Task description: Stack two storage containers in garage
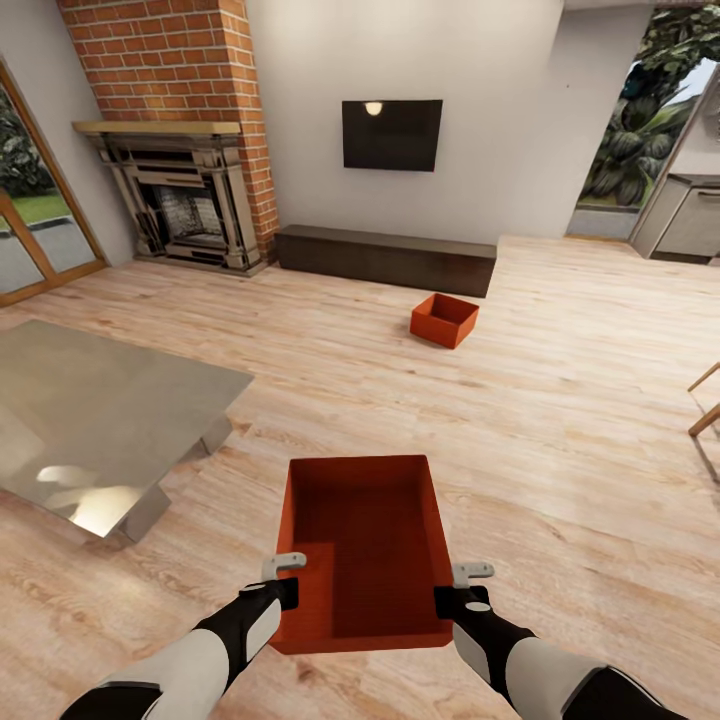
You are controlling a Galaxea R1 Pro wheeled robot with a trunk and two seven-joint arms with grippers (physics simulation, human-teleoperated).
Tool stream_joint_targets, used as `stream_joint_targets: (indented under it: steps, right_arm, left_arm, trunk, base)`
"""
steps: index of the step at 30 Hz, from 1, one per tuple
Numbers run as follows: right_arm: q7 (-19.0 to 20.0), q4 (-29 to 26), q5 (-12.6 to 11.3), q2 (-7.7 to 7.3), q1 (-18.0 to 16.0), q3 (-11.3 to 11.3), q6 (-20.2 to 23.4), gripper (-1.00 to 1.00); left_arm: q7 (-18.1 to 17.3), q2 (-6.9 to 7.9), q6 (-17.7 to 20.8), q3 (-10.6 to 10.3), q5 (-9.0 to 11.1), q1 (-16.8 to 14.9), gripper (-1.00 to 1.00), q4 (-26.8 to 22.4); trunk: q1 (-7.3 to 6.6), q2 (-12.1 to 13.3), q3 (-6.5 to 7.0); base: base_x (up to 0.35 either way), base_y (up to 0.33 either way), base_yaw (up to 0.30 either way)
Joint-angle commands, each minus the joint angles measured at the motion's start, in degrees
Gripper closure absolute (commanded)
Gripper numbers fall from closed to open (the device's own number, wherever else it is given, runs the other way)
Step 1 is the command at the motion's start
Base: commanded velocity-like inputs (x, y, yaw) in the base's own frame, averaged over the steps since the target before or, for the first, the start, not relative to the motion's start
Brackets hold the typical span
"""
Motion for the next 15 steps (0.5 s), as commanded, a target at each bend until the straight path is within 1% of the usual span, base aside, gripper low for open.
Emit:
stream_joint_targets:
  steps: [1,6,8,11,15]
  right_arm:
    - [1.19,-1.52,0.27,0.03,-0.05,-0.72,-0.28,1.00]
    - [1.21,-1.52,0.27,0.03,-0.05,-0.72,-0.26,1.00]
    - [1.20,-1.52,0.27,0.03,-0.05,-0.71,-0.27,1.00]
    - [1.20,-1.52,0.27,0.03,-0.05,-0.72,-0.28,1.00]
    - [1.19,-1.52,0.27,0.03,-0.05,-0.72,-0.28,1.00]
  left_arm:
    - [0.51,0.00,0.33,-0.23,1.06,0.04,1.00,0.08]
    - [0.51,0.00,0.33,-0.23,1.06,0.04,1.00,0.08]
    - [0.51,0.00,0.33,-0.23,1.06,0.04,1.00,0.08]
    - [0.51,0.00,0.33,-0.23,1.06,0.04,1.00,0.08]
    - [0.50,0.00,0.33,-0.23,1.06,0.04,1.00,0.08]
  trunk:
    - [0.00,-0.03,0.02]
    - [0.00,-0.03,0.10]
    - [0.00,-0.03,0.10]
    - [0.00,-0.03,0.10]
    - [0.00,-0.03,0.10]
  base:
    - [0.000,0.000,0.000]
    - [0.000,0.000,0.001]
    - [0.000,0.000,0.078]
    - [0.000,0.000,0.204]
    - [0.000,0.000,0.274]
